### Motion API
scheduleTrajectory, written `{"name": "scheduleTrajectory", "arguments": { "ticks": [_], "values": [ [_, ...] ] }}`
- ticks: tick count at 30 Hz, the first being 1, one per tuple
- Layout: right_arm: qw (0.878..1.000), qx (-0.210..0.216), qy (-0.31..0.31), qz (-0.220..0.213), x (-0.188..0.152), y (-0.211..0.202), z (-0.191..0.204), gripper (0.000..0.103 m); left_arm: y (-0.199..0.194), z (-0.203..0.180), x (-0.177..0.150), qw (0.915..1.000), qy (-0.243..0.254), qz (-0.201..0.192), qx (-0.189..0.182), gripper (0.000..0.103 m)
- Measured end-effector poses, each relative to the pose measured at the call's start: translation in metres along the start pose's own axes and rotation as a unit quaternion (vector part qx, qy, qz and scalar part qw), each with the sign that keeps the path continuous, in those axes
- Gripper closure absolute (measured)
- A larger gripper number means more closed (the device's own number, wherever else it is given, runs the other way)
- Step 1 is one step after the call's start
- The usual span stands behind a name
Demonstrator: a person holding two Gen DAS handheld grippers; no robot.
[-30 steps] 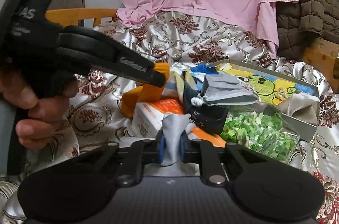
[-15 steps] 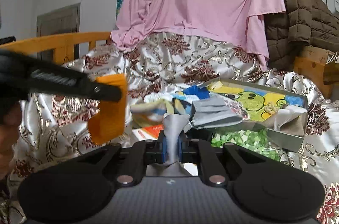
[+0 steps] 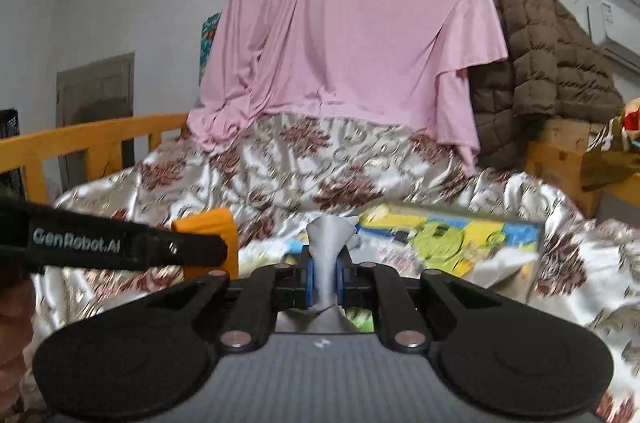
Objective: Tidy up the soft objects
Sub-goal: 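Carry the grey cloth into the tray with right tool while left drops orange item there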
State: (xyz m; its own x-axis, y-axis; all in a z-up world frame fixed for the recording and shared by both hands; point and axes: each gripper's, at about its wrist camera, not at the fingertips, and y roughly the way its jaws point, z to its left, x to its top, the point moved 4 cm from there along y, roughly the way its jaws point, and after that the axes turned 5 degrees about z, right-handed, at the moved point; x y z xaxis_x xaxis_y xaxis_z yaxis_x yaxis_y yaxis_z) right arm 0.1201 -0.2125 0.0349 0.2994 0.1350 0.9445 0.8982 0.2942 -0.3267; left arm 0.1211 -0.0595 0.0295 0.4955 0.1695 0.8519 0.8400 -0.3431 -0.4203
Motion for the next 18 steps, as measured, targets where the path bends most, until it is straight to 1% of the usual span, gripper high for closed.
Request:
{"name": "scheduleTrajectory", "arguments": {
  "ticks": [3,5,7,10,12,14,18],
  "values": [
    [1.0,-0.01,0.015,-0.012,0.015,0.011,-0.021,0.091,0.014,-0.008,0.013,1.0,0.001,-0.002,-0.004,0.09],
    [0.999,-0.023,0.016,-0.019,0.024,0.024,-0.034,0.091,0.026,-0.015,0.023,0.9999,0.012,-0.004,-0.001,0.09],
    [0.999,-0.025,0.016,-0.025,0.03,0.036,-0.045,0.091,0.041,-0.021,0.033,0.9997,0.023,-0.006,-0.001,0.09],
    [0.998,-0.019,0.048,-0.034,0.038,0.055,-0.069,0.091,0.068,-0.026,0.049,0.9998,0.021,-0.005,-0.003,0.09],
    [0.997,-0.025,0.064,-0.039,0.041,0.067,-0.087,0.091,0.086,-0.029,0.059,0.9997,0.022,-0.004,-0.003,0.09],
    [0.997,-0.031,0.064,-0.036,0.041,0.078,-0.1,0.091,0.105,-0.032,0.067,0.9997,0.024,-0.002,-0.004,0.09],
    [0.995,-0.026,0.093,-0.035,0.035,0.1,-0.126,0.091,0.143,-0.039,0.079,0.9995,0.032,-0.002,-0.005,0.09]
  ]
}}
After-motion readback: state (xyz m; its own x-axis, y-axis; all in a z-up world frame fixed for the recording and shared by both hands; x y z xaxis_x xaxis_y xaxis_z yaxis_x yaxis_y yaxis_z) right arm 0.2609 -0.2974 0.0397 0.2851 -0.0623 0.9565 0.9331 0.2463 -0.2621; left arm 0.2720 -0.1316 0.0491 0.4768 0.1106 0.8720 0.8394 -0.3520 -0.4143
